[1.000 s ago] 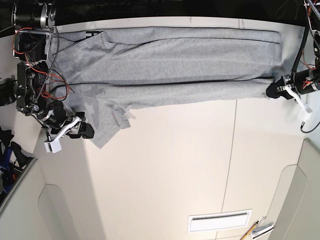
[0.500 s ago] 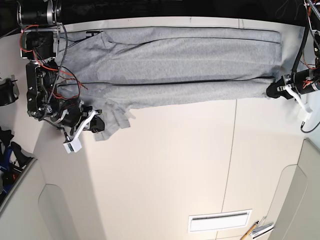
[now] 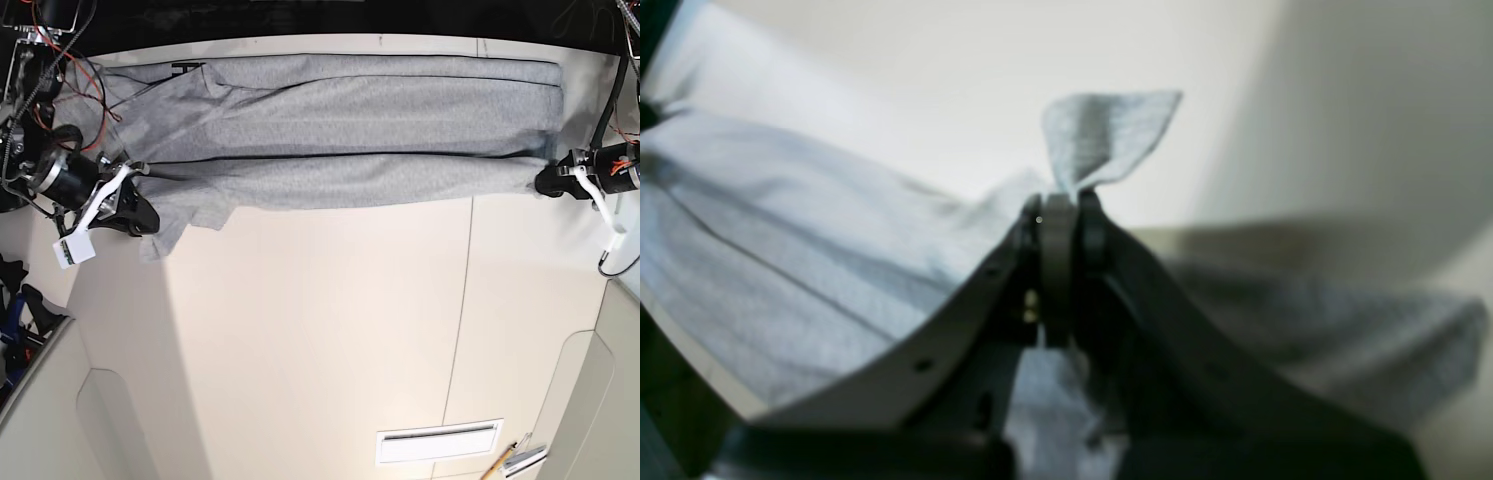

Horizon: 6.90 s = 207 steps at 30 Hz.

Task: Fold the T-shirt properly
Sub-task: 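Regrasp the folded edge with the right gripper and flatten it, then hold the strip with both grippers and fold with the left gripper toward the right gripper, then press the folded end flat with the left gripper and withdraw, then grasp the strip end with the right gripper and fold it over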

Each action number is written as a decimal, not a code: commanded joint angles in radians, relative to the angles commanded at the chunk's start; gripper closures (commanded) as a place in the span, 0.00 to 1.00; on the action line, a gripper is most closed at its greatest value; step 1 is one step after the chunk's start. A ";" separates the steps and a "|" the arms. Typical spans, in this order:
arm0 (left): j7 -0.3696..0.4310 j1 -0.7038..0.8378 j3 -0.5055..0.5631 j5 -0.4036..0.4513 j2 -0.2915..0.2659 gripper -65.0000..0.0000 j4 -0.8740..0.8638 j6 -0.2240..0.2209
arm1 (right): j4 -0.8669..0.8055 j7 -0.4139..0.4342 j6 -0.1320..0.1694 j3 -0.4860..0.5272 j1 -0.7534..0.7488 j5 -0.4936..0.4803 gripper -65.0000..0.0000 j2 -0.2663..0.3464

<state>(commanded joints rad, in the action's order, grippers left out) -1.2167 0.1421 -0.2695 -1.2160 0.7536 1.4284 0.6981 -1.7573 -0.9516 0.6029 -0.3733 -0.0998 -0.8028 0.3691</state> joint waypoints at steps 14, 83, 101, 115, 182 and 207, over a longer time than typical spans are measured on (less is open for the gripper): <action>-0.004 0.113 0.000 0.023 0.047 0.64 0.064 0.000 | -0.048 -0.021 -0.006 -0.104 -0.197 0.017 0.75 -0.001; 0.188 0.237 -0.282 0.156 -0.218 1.00 0.089 0.000 | 0.072 -0.024 -0.001 -0.183 -0.139 -0.103 1.00 -0.115; 0.117 0.293 -0.141 0.179 -0.187 1.00 0.671 0.000 | 0.013 -0.037 -0.001 -0.251 -0.140 -0.094 1.00 -0.115; 0.407 0.240 0.355 0.518 -0.258 0.35 0.610 0.000 | 0.022 -0.064 -0.005 -0.296 -0.179 -0.108 0.50 -0.117; 0.316 0.301 0.233 0.452 -0.521 0.35 0.343 -0.028 | -0.319 -0.122 0.008 0.219 -0.074 0.007 1.00 -0.108; 0.021 0.414 -0.222 0.029 -0.534 0.35 0.486 0.000 | -0.375 0.002 -0.069 0.854 0.010 0.430 0.60 -0.289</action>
<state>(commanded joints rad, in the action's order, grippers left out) -1.1961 0.5556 -0.4919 -1.1873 0.2192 1.9148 0.6981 -2.1326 -0.9497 0.5339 0.4808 -0.0895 -0.3729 0.0803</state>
